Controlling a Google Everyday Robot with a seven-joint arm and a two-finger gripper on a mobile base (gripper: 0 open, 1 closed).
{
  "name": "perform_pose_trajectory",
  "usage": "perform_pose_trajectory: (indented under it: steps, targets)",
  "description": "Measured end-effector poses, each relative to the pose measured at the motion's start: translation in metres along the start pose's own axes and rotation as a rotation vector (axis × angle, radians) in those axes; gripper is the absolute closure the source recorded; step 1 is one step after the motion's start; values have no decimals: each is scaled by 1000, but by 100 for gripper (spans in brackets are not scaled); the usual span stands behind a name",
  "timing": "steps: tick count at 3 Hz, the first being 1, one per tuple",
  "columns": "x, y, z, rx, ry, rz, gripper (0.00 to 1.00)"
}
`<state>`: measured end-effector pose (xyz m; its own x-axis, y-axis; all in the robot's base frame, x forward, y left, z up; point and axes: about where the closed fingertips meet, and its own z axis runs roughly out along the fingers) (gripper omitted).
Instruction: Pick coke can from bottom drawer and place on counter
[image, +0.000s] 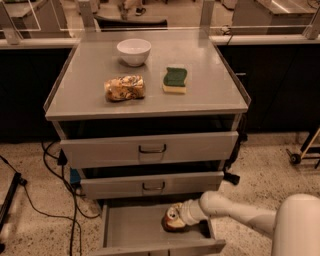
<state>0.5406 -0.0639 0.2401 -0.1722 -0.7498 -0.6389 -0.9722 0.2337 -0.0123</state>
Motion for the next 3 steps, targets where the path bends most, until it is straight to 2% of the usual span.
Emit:
perform_pose_trajectory:
  steps: [1,2,3]
  targets:
    - [-18,-11,-44,-66,5,-74,100]
    - [-60,-44,-103,-114,-16,-164,100]
    - [-59,-27,-106,-184,-13,-164,100]
